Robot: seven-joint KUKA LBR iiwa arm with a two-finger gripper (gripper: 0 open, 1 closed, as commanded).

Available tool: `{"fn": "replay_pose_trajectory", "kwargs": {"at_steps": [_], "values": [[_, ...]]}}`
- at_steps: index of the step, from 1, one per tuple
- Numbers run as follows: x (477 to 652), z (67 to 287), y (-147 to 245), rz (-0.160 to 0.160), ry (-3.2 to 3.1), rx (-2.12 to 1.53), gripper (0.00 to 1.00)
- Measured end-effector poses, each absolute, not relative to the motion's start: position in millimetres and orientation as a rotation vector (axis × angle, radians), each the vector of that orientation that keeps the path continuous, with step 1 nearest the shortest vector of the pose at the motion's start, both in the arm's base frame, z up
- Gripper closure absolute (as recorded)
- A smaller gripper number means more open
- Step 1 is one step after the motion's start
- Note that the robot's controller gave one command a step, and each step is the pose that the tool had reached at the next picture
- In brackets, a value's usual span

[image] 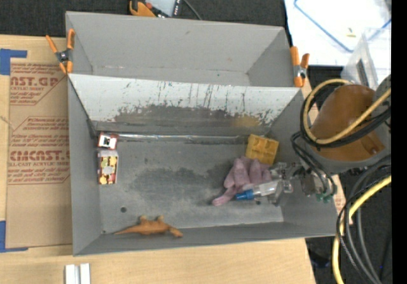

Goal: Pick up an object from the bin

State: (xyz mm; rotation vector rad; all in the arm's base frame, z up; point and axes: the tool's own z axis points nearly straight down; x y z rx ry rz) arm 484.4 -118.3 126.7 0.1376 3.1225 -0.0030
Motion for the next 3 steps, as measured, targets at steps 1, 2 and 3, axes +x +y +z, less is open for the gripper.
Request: {"fn": "replay_pose_trajectory", "kwargs": {"at_steps": [1,2,3], "values": [[484.1,140.6,-118.0,-0.003,3.124,0.138,1.0],[484.3,151.9,-118.0,-0.003,3.123,0.138,1.0],[484.6,158.6,-117.9,-0.004,3.12,0.138,1.0]]}}
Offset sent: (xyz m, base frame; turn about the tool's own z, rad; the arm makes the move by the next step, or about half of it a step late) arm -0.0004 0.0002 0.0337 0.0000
